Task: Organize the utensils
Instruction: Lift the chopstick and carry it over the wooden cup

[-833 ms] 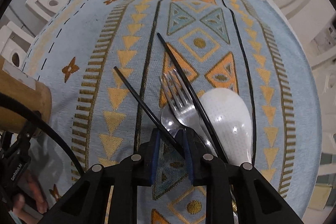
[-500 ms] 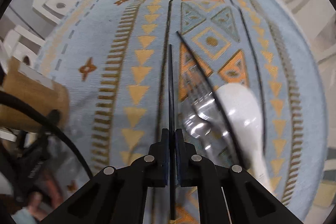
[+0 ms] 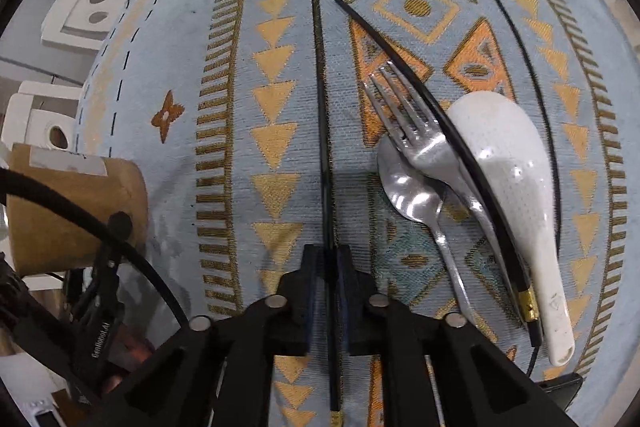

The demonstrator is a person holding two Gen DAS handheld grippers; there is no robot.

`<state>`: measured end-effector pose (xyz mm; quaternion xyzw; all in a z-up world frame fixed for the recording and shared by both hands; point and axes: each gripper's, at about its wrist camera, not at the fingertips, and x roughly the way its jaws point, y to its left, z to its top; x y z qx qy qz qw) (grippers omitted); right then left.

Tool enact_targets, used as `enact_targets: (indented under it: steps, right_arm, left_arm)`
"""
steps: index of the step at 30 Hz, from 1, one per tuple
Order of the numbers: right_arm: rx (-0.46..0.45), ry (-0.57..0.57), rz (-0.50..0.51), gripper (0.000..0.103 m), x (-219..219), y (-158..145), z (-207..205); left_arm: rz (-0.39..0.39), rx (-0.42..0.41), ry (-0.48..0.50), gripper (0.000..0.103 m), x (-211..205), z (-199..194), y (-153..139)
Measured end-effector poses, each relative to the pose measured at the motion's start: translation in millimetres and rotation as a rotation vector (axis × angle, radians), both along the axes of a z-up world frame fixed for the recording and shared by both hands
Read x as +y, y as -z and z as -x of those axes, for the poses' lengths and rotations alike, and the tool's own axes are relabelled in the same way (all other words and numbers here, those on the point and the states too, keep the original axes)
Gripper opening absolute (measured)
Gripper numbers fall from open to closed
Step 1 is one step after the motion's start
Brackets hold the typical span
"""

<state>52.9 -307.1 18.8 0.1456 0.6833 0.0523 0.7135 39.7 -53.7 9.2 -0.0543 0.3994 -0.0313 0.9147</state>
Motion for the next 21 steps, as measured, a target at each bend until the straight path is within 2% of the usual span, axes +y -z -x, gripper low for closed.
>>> enact_targets:
  steps: [2, 3, 7, 9, 11, 15, 21]
  right_arm:
    - [-0.015, -0.006, -0.010, 0.030, 5, 0, -2]
    - [-0.027, -0.014, 0.013, 0.030, 9, -1, -1]
    - [-0.104, -0.103, 0.179, 0.022, 36, -4, 5]
    - [-0.133, -0.118, 0.218, 0.017, 42, -4, 8]
    - [-0.150, -0.115, 0.236, 0.006, 43, -6, 9]
    - [-0.194, -0.069, 0.160, 0.005, 33, -17, 14]
    - [-0.344, -0.025, 0.073, 0.005, 27, -62, 22]
  left_arm:
    - [0.000, 0.000, 0.000, 0.098, 0, 0, 0]
    - [0.001, 0.000, 0.000, 0.098, 0, 0, 0]
    - [0.000, 0.000, 0.000, 0.098, 0, 0, 0]
    - [0.000, 0.000, 0.000, 0.098, 1, 0, 0]
    - [0.000, 0.000, 0.000, 0.098, 0, 0, 0]
    - [0.001, 0.000, 0.000, 0.098, 2, 0, 1]
    - [0.001, 0.000, 0.000, 0.098, 2, 0, 1]
